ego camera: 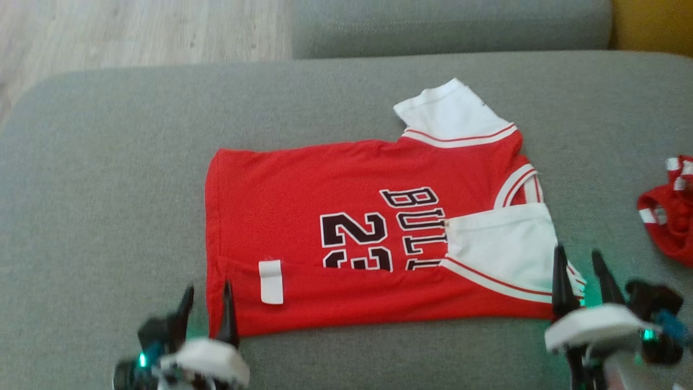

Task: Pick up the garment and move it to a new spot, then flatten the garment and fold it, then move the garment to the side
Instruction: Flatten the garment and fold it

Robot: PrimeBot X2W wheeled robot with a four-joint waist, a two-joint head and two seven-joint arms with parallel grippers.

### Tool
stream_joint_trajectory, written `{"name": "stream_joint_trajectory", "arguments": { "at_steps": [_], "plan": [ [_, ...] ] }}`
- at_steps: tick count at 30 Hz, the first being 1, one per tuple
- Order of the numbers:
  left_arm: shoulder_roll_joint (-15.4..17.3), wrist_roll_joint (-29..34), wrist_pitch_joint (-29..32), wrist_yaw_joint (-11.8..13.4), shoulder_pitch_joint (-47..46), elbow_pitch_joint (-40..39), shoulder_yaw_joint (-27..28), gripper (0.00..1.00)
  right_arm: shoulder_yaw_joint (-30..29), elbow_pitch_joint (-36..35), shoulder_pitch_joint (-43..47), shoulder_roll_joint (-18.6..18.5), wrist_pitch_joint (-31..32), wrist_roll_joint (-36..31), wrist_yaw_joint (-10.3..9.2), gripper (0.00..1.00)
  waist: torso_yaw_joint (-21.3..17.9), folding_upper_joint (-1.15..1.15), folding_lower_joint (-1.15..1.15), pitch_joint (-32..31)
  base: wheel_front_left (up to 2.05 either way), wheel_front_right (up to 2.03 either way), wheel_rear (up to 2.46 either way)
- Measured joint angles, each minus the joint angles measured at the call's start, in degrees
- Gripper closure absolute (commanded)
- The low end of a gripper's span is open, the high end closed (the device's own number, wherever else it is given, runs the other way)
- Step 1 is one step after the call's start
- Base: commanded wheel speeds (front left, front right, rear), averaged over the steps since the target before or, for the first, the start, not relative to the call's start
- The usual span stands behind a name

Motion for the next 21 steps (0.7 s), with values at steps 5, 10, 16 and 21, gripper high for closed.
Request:
{"name": "stream_joint_trajectory", "arguments": {
  "at_steps": [5,10,16,21],
  "plan": [
    [3.3,2.4,1.3,-2.2,-12.3,1.6,-0.2,0.00,2.1,-1.3,-7.7,-1.2,0.0,-1.3,0.00,0.00,0.4,0.00,0.01,3.5,0.00,0.00,0.00],
    [7.7,3.3,8.1,-5.0,-27.3,4.7,-0.8,0.00,6.2,-0.8,-16.9,-3.0,0.0,-1.7,0.00,0.00,0.4,0.00,0.02,7.7,0.00,0.00,0.00],
    [8.9,1.6,13.7,-6.6,-34.5,9.7,-2.4,0.00,10.1,0.7,-24.0,-3.7,0.0,-1.4,0.00,0.00,-0.1,0.00,0.02,12.5,0.00,0.00,0.00],
    [9.2,-1.1,14.6,-7.1,-36.5,12.7,-3.5,0.00,11.6,2.0,-24.7,-4.2,0.0,-0.1,0.00,0.00,-0.9,0.00,0.02,14.8,0.00,0.00,0.00]
  ]
}}
